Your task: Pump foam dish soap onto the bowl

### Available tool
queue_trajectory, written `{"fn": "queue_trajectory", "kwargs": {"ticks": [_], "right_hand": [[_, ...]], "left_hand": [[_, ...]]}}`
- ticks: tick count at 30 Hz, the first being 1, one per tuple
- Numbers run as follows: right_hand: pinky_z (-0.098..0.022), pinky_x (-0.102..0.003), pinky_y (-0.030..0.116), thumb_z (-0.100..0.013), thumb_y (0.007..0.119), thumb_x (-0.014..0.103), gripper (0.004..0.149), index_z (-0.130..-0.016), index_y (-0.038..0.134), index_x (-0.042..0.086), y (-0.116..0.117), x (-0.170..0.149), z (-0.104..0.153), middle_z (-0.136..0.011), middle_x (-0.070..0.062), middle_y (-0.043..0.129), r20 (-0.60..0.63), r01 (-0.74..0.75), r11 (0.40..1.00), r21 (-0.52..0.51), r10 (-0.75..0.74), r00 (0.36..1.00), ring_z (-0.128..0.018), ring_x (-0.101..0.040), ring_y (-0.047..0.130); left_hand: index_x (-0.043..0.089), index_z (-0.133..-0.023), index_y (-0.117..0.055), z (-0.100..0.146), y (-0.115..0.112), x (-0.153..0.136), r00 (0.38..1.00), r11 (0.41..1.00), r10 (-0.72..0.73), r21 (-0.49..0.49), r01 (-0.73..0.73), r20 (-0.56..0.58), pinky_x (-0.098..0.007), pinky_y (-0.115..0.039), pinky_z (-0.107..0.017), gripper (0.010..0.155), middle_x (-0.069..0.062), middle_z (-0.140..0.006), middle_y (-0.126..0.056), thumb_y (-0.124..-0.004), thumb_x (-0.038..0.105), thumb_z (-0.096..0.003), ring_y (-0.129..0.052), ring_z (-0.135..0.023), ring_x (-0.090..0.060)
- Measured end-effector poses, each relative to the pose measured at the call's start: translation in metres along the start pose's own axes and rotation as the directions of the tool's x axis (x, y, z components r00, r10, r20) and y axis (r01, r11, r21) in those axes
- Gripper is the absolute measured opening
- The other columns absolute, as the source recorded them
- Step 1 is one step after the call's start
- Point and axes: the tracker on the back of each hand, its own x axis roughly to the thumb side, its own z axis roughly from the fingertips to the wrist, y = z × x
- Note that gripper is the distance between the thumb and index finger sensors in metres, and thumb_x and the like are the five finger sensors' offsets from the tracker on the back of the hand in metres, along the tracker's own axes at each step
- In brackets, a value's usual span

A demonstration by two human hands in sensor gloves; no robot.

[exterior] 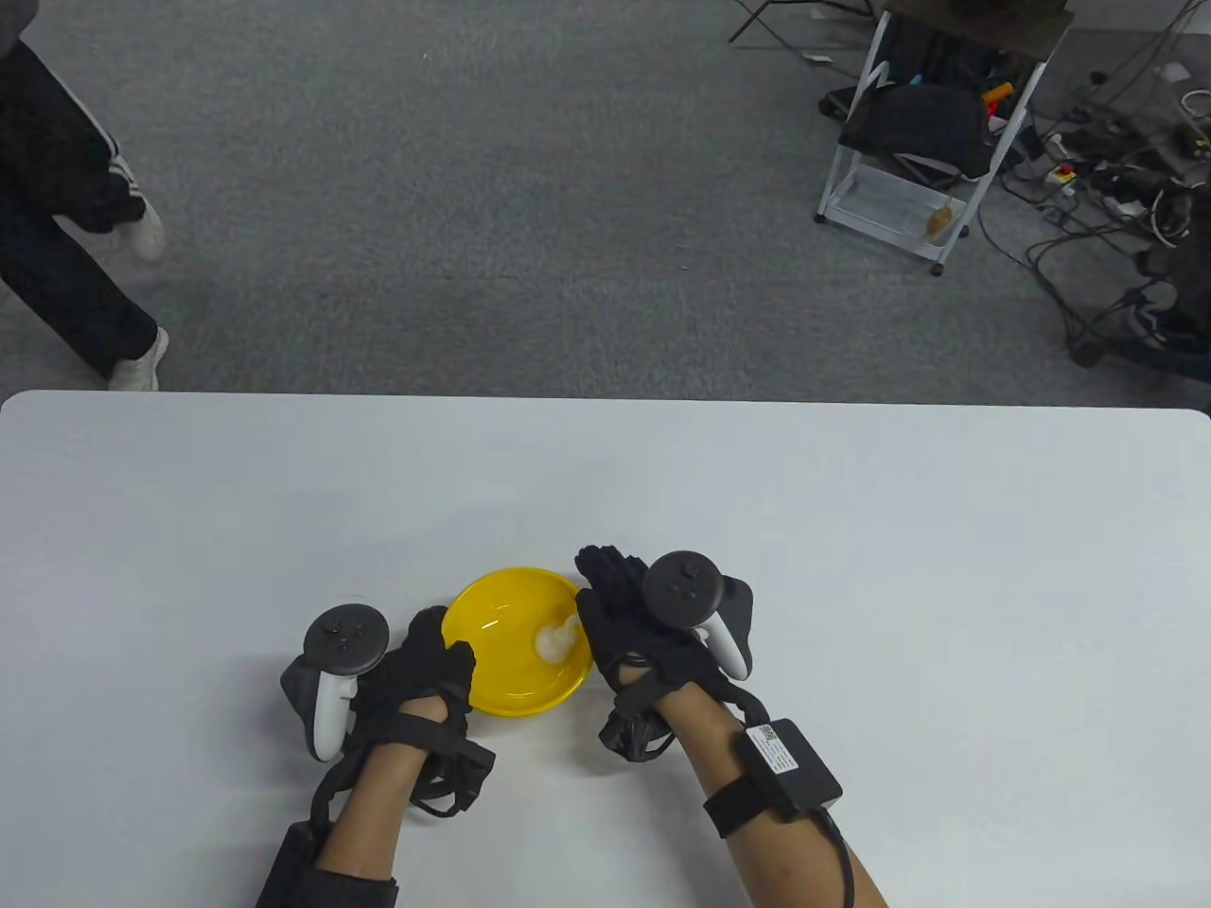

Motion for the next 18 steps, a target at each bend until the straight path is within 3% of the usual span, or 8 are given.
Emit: {"fn": "queue_trajectory", "kwargs": {"ticks": [6,9,12,14,16,18], "right_hand": [[-0.059,-0.085,0.043,-0.046,0.052,0.050,0.066,-0.107,0.042,0.027,-0.002,0.000,0.000,-0.116,-0.015,0.038,-0.001,-0.018,1.000,-0.001,0.018,1.000,-0.106,-0.048,0.029],[-0.058,-0.085,0.041,-0.047,0.054,0.049,0.065,-0.107,0.044,0.027,-0.003,0.002,0.000,-0.115,-0.017,0.037,-0.024,0.049,0.999,0.006,-0.048,0.999,-0.105,-0.049,0.028],[-0.059,-0.084,0.042,-0.047,0.053,0.051,0.064,-0.107,0.046,0.031,-0.010,0.007,0.002,-0.115,-0.017,0.037,-0.019,0.005,1.000,0.004,-0.005,1.000,-0.105,-0.049,0.027],[-0.058,-0.085,0.040,-0.047,0.055,0.049,0.064,-0.107,0.047,0.031,-0.012,0.009,0.002,-0.115,-0.018,0.037,-0.019,0.073,0.997,0.010,-0.073,0.997,-0.105,-0.049,0.026],[-0.057,-0.087,0.031,-0.046,0.055,0.051,0.067,-0.108,0.036,0.032,-0.013,0.008,0.002,-0.116,-0.017,0.027,-0.037,0.106,0.991,0.083,-0.103,0.994,-0.105,-0.048,0.017],[-0.057,-0.087,0.029,-0.046,0.054,0.053,0.069,-0.108,0.028,0.034,-0.017,0.007,0.006,-0.115,-0.017,0.020,-0.025,0.096,0.993,0.074,-0.094,0.995,-0.104,-0.048,0.012]], "left_hand": [[0.018,-0.096,-0.053,0.000,0.000,0.000,1.000,1.000,0.007,-0.006,-0.007,0.003,-0.030,-0.088,0.002,0.060,-0.001,-0.036,-0.098,-0.076,0.037,-0.0440,-0.103,-0.005,-0.016],[0.018,-0.096,-0.052,-0.001,0.001,-0.001,1.000,1.000,0.014,-0.013,-0.014,0.003,-0.030,-0.088,0.002,0.060,-0.001,-0.037,-0.098,-0.075,0.037,-0.0441,-0.103,-0.005,-0.016],[0.018,-0.096,-0.052,0.000,0.001,-0.002,1.000,1.000,0.018,-0.018,-0.018,0.004,-0.030,-0.088,0.002,0.060,-0.002,-0.037,-0.098,-0.075,0.037,-0.0442,-0.103,-0.006,-0.017],[0.018,-0.096,-0.052,-0.001,0.000,-0.003,1.000,0.999,0.027,-0.021,-0.026,0.001,-0.030,-0.088,0.002,0.060,-0.001,-0.037,-0.098,-0.075,0.037,-0.0440,-0.103,-0.006,-0.016],[0.018,-0.096,-0.052,-0.003,-0.001,-0.006,0.998,0.997,0.069,-0.044,-0.069,-0.012,-0.030,-0.088,0.001,0.060,-0.002,-0.037,-0.098,-0.075,0.037,-0.0441,-0.103,-0.006,-0.017],[0.018,-0.096,-0.052,-0.004,-0.001,-0.007,0.997,0.996,0.075,-0.049,-0.076,-0.013,-0.030,-0.088,0.001,0.060,-0.002,-0.037,-0.097,-0.075,0.037,-0.0442,-0.103,-0.006,-0.017]]}}
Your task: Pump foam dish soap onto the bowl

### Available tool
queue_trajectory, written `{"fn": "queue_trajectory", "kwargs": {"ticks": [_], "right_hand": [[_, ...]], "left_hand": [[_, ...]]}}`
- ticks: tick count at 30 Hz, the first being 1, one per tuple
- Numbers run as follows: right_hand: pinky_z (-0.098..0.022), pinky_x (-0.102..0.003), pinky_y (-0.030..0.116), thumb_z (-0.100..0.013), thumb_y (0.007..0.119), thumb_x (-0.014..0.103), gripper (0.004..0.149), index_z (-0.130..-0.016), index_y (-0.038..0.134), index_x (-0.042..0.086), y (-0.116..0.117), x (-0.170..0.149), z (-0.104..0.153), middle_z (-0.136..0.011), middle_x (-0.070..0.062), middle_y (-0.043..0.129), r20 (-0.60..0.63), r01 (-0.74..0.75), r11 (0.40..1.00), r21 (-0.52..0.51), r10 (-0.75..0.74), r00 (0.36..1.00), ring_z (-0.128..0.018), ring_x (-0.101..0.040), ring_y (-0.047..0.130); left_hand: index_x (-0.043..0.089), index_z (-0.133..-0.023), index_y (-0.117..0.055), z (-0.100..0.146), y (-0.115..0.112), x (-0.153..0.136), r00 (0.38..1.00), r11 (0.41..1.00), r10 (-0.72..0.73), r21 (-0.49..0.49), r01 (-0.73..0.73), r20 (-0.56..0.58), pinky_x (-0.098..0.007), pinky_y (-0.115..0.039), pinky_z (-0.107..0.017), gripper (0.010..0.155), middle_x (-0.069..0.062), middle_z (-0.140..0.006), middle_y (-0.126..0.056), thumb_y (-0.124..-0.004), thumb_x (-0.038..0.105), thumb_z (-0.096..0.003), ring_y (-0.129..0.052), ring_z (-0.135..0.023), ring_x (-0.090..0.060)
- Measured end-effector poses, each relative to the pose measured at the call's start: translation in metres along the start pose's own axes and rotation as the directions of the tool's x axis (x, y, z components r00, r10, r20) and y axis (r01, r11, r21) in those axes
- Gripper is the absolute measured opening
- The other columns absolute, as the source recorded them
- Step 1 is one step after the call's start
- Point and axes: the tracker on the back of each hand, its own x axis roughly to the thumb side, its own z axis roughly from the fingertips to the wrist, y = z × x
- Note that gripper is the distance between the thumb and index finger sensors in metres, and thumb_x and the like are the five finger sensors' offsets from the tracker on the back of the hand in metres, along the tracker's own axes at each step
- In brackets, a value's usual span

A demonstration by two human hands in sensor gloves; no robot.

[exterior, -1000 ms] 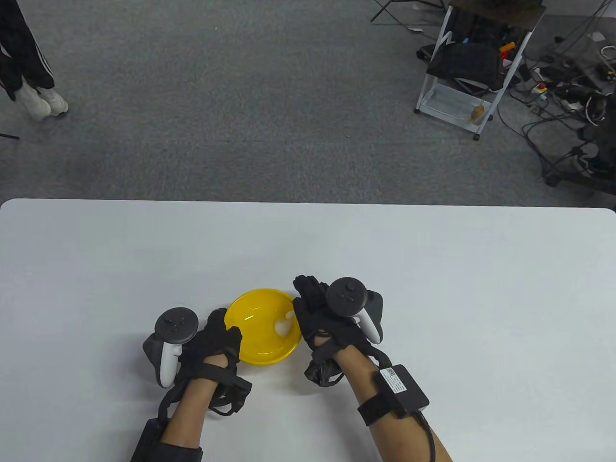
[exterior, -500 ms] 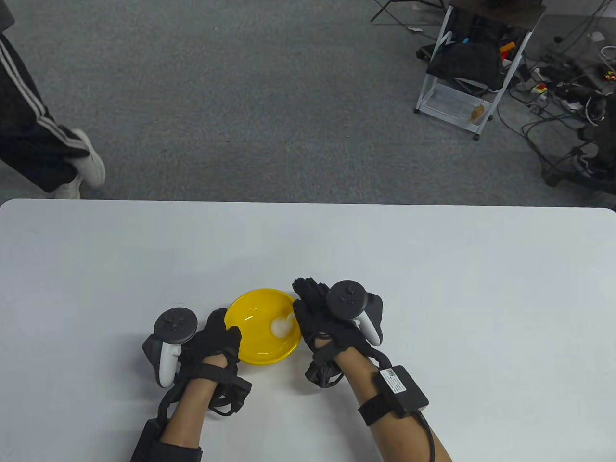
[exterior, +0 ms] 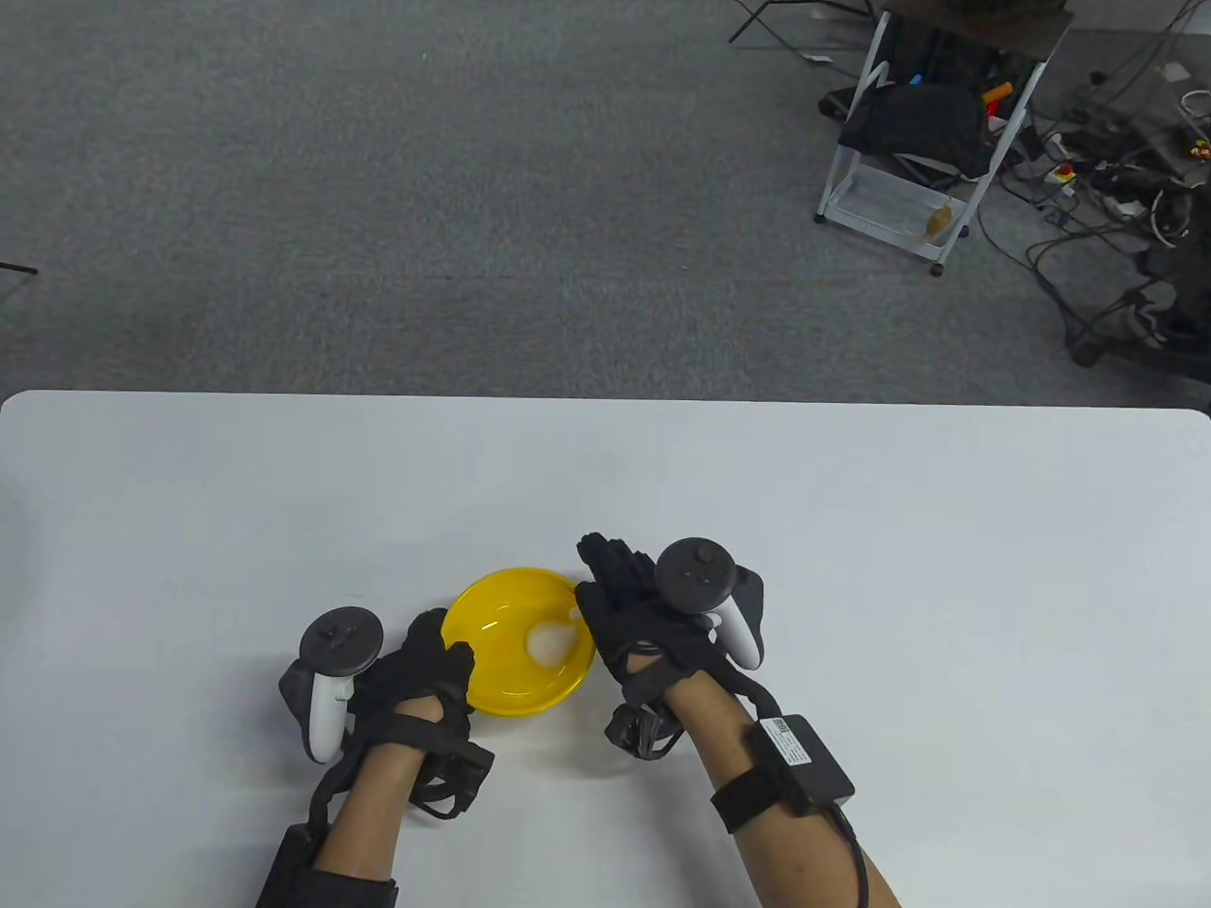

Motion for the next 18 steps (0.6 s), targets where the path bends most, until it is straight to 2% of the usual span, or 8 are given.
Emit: {"fn": "queue_trajectory", "kwargs": {"ticks": [5,9,14,18], "right_hand": [[-0.057,-0.086,0.032,-0.045,0.055,0.056,0.071,-0.107,0.029,0.034,-0.021,-0.011,0.024,-0.115,-0.018,0.022,0.026,-0.092,0.989,-0.119,0.096,0.995,-0.103,-0.048,0.014],[-0.057,-0.086,0.031,-0.044,0.058,0.058,0.073,-0.107,0.030,0.034,-0.038,-0.033,0.059,-0.114,-0.018,0.021,-0.012,-0.210,0.960,-0.184,0.211,0.977,-0.102,-0.049,0.013],[-0.056,-0.087,0.029,-0.044,0.062,0.062,0.077,-0.108,0.030,0.034,-0.048,-0.067,0.104,-0.114,-0.019,0.020,-0.082,-0.353,0.915,-0.196,0.343,0.936,-0.102,-0.050,0.012],[-0.055,-0.087,0.029,-0.044,0.064,0.063,0.078,-0.108,0.030,0.034,-0.048,-0.091,0.127,-0.114,-0.021,0.019,-0.084,-0.347,0.910,-0.226,0.337,0.938,-0.102,-0.052,0.012]], "left_hand": [[0.018,-0.096,-0.052,0.000,0.000,0.000,1.000,1.000,-0.002,0.001,0.002,0.001,-0.030,-0.088,0.001,0.060,-0.002,-0.037,-0.097,-0.075,0.037,-0.0443,-0.103,-0.006,-0.017],[0.018,-0.096,-0.051,0.000,0.000,0.000,1.000,1.000,-0.003,0.001,0.003,0.004,-0.030,-0.088,0.001,0.060,-0.002,-0.038,-0.097,-0.075,0.037,-0.0444,-0.103,-0.007,-0.017],[0.018,-0.096,-0.052,0.000,0.001,-0.001,1.000,1.000,0.001,0.009,-0.001,0.008,-0.030,-0.088,0.001,0.060,-0.002,-0.037,-0.097,-0.075,0.037,-0.0443,-0.103,-0.006,-0.017],[0.018,-0.096,-0.051,0.000,0.004,-0.003,1.000,1.000,-0.014,0.021,0.014,0.001,-0.030,-0.088,0.001,0.060,-0.002,-0.038,-0.097,-0.075,0.037,-0.0443,-0.103,-0.007,-0.017]]}}
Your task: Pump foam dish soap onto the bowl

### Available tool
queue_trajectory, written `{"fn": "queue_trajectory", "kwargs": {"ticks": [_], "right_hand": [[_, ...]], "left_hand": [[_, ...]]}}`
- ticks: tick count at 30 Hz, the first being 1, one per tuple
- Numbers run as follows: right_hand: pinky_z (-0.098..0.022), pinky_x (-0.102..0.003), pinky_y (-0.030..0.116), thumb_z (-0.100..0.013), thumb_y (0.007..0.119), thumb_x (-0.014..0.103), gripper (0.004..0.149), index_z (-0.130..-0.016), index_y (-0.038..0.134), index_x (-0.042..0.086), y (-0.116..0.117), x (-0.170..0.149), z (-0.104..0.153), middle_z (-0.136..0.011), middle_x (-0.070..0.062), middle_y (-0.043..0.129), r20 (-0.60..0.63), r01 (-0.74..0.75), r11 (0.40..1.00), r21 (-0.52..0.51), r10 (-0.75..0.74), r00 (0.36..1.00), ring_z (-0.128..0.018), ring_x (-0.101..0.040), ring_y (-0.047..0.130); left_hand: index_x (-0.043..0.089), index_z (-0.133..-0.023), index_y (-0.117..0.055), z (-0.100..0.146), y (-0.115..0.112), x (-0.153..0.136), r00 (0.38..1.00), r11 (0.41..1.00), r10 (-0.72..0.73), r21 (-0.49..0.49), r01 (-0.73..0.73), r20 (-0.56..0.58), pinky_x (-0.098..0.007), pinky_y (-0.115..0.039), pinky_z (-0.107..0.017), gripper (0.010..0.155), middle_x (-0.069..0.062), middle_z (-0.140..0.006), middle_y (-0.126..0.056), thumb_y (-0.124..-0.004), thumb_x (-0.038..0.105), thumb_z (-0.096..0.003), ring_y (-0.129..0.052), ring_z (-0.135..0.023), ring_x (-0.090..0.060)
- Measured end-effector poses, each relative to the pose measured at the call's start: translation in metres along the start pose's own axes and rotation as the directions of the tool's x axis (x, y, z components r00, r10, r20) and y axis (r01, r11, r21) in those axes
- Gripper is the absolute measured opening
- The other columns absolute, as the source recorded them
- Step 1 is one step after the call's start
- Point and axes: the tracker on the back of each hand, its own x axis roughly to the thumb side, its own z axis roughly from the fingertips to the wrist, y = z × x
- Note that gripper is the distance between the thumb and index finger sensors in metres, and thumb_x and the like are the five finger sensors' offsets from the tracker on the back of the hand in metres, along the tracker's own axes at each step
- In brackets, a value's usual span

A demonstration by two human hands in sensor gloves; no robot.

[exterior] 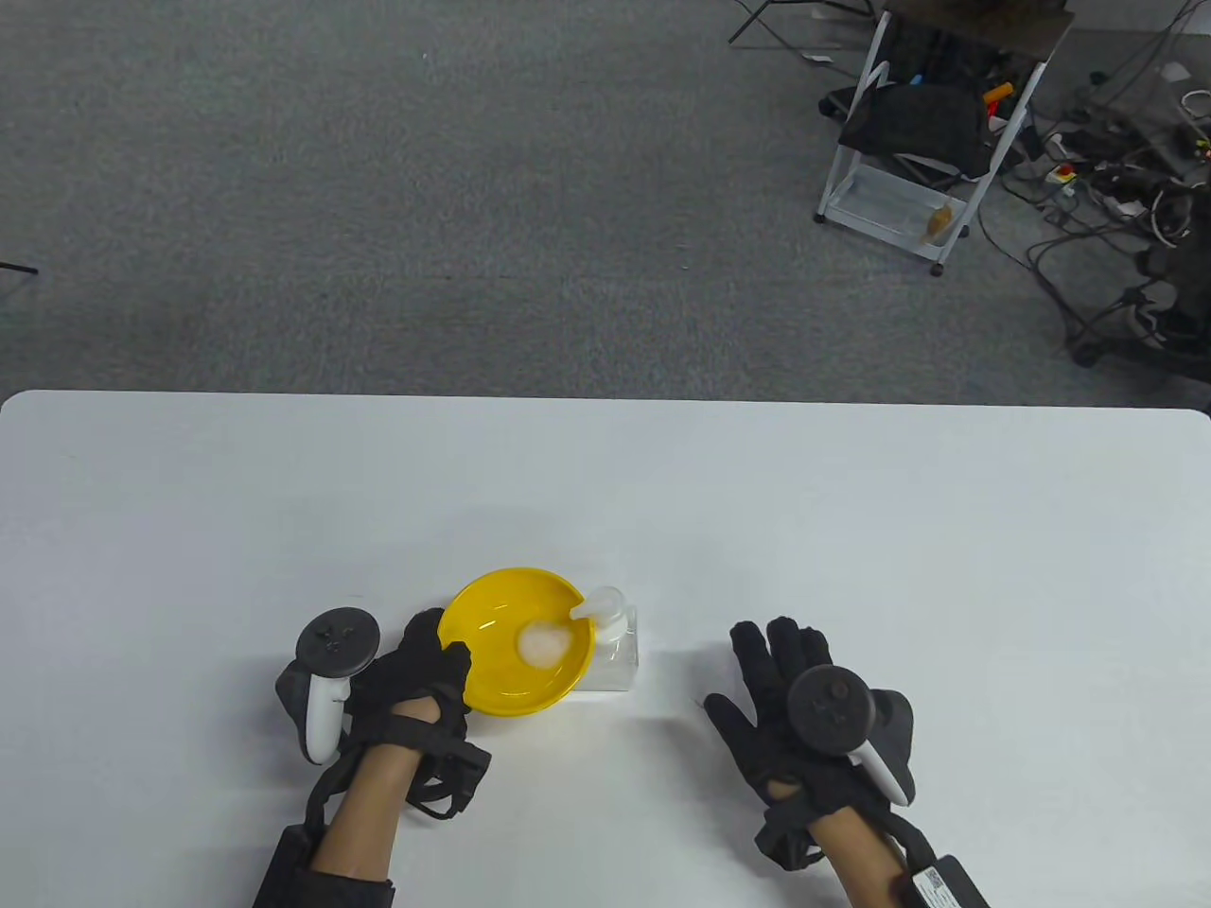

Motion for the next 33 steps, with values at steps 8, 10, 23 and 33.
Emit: {"fn": "queue_trajectory", "kwargs": {"ticks": [8,10,23,33], "right_hand": [[-0.053,-0.088,0.022,-0.044,0.066,0.061,0.078,-0.107,0.030,0.034,0.009,-0.013,0.007,-0.113,-0.022,0.015,0.012,0.011,0.997,0.076,-0.011,1.000,-0.100,-0.051,0.007],[-0.053,-0.088,0.021,-0.044,0.066,0.060,0.078,-0.107,0.030,0.034,0.009,-0.013,0.007,-0.113,-0.022,0.015,0.009,0.023,0.996,0.081,-0.024,1.000,-0.100,-0.052,0.007],[-0.053,-0.088,0.021,-0.044,0.065,0.060,0.079,-0.107,0.026,0.032,0.011,-0.014,0.007,-0.112,-0.023,0.013,0.017,0.069,0.992,0.105,-0.071,0.997,-0.099,-0.052,0.006],[-0.053,-0.088,0.021,-0.044,0.065,0.060,0.080,-0.107,0.024,0.033,0.012,-0.013,0.007,-0.112,-0.023,0.013,0.027,0.070,0.992,0.104,-0.073,0.997,-0.099,-0.052,0.006]], "left_hand": [[0.018,-0.096,-0.051,0.006,0.019,-0.012,0.999,0.998,0.048,0.039,-0.047,-0.014,-0.031,-0.088,0.000,0.060,-0.003,-0.038,-0.097,-0.075,0.037,-0.0443,-0.103,-0.007,-0.018],[0.018,-0.096,-0.051,0.008,0.027,-0.018,0.997,0.996,0.068,0.062,-0.066,-0.030,-0.031,-0.088,0.000,0.060,-0.003,-0.038,-0.097,-0.075,0.037,-0.0442,-0.103,-0.007,-0.018],[0.018,-0.097,-0.047,0.015,0.067,-0.070,0.966,0.989,0.052,0.147,-0.015,-0.253,-0.033,-0.089,-0.005,0.061,-0.004,-0.045,-0.096,-0.073,0.036,-0.0449,-0.104,-0.014,-0.020],[0.018,-0.099,-0.044,0.014,0.058,-0.079,0.956,0.986,0.015,0.162,0.034,-0.294,-0.033,-0.089,-0.010,0.065,-0.004,-0.053,-0.095,-0.073,0.038,-0.0442,-0.105,-0.021,-0.022]]}}
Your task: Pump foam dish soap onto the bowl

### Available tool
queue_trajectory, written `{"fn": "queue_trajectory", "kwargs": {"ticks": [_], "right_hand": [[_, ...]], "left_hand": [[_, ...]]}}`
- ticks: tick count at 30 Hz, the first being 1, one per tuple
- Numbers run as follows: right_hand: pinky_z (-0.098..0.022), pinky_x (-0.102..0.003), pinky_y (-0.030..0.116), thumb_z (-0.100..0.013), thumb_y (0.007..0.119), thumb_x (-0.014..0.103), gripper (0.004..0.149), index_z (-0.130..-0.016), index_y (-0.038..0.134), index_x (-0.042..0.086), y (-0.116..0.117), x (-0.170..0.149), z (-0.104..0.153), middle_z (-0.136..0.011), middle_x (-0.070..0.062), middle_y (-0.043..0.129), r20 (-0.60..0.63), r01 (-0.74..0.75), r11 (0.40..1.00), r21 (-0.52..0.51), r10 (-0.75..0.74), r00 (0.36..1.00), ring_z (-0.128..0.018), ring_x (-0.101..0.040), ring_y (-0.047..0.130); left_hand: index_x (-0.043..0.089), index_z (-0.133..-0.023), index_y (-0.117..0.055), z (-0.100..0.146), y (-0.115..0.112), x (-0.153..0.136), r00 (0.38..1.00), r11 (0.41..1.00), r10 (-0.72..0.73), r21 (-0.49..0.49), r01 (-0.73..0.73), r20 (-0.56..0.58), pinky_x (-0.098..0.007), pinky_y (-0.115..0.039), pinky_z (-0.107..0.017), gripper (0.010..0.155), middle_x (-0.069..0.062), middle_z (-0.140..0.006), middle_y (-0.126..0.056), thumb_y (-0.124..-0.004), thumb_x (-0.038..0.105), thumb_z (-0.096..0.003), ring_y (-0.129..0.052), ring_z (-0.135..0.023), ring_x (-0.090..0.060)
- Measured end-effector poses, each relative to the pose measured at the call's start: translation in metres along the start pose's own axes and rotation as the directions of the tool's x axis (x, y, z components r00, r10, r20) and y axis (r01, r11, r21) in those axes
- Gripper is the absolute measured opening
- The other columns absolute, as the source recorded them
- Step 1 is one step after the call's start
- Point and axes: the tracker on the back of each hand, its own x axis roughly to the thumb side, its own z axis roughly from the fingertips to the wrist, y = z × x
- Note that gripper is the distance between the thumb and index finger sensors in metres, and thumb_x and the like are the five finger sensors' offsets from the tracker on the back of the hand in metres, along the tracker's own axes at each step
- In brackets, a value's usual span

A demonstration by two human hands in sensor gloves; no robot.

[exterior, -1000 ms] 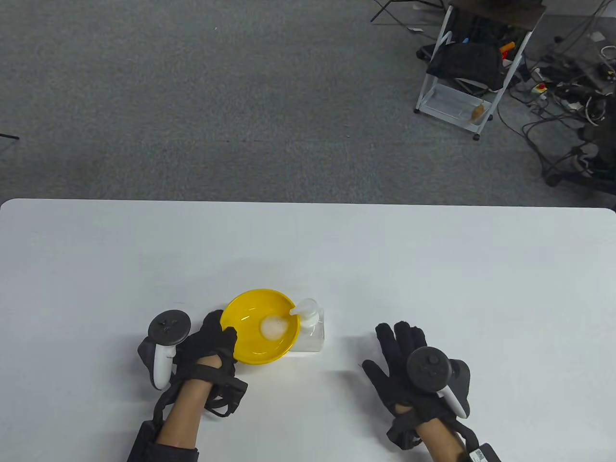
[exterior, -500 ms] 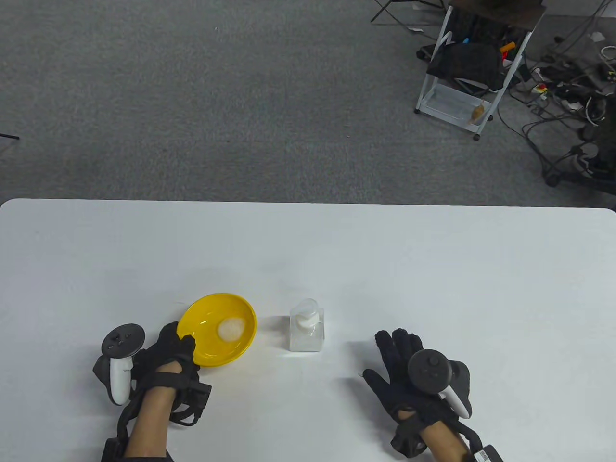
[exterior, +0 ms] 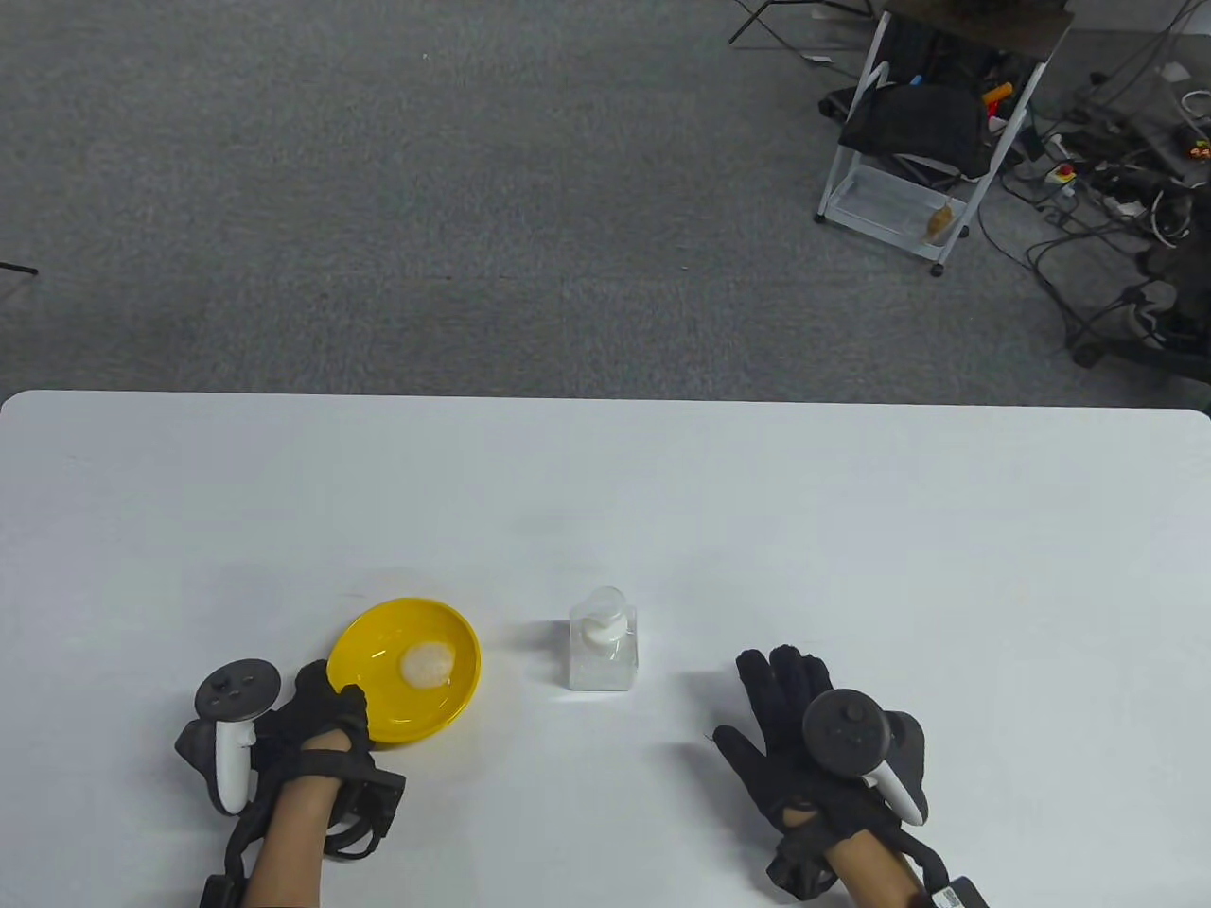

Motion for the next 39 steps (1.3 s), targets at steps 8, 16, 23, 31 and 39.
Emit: {"fn": "queue_trajectory", "kwargs": {"ticks": [8,16,23,31,39], "right_hand": [[-0.053,-0.088,0.021,-0.044,0.064,0.060,0.082,-0.105,0.017,0.034,0.002,0.005,0.001,-0.112,-0.023,0.013,0.017,0.003,1.000,-0.020,-0.003,1.000,-0.100,-0.052,0.006],[-0.053,-0.088,0.022,-0.043,0.063,0.062,0.080,-0.107,0.023,0.033,0.008,0.014,0.002,-0.112,-0.024,0.015,0.009,-0.049,0.998,-0.036,0.050,0.999,-0.100,-0.052,0.008],[-0.053,-0.088,0.024,-0.042,0.063,0.065,0.079,-0.108,0.030,0.033,0.009,0.026,0.008,-0.113,-0.024,0.018,0.006,-0.109,0.990,-0.092,0.110,0.994,-0.101,-0.051,0.011],[-0.053,-0.088,0.023,-0.042,0.063,0.065,0.079,-0.108,0.032,0.033,0.015,0.028,0.005,-0.113,-0.024,0.019,-0.019,-0.202,0.975,-0.090,0.201,0.979,-0.101,-0.051,0.012],[-0.053,-0.088,0.022,-0.042,0.064,0.064,0.078,-0.108,0.033,0.033,0.023,0.033,0.001,-0.113,-0.023,0.020,-0.023,-0.234,0.969,-0.085,0.232,0.972,-0.102,-0.051,0.011]], "left_hand": [[0.025,-0.102,-0.028,0.038,0.015,0.019,0.979,0.965,-0.177,0.212,0.153,0.098,-0.055,-0.066,-0.062,0.083,-0.016,-0.104,-0.046,-0.074,0.057,-0.0409,-0.064,-0.091,-0.045],[0.029,-0.106,-0.039,0.110,-0.024,0.062,0.811,0.919,-0.392,0.231,0.320,0.435,-0.077,-0.037,-0.067,0.086,-0.008,-0.115,-0.027,-0.069,0.071,-0.0362,-0.027,-0.107,-0.052],[0.038,-0.108,-0.031,0.143,-0.098,0.082,0.626,0.813,-0.562,0.223,0.537,0.540,-0.079,-0.022,-0.066,0.092,0.000,-0.116,-0.012,-0.062,0.081,-0.0326,-0.005,-0.108,-0.044],[0.039,-0.108,-0.031,0.131,-0.133,0.081,0.583,0.783,-0.588,0.215,0.584,0.561,-0.077,-0.022,-0.068,0.091,0.000,-0.117,-0.012,-0.061,0.081,-0.0327,-0.005,-0.109,-0.041],[0.038,-0.108,-0.031,0.114,-0.141,0.075,0.587,0.765,-0.596,0.166,0.622,0.548,-0.072,-0.019,-0.071,0.090,0.001,-0.116,-0.011,-0.062,0.080,-0.0338,0.001,-0.108,-0.037]]}}
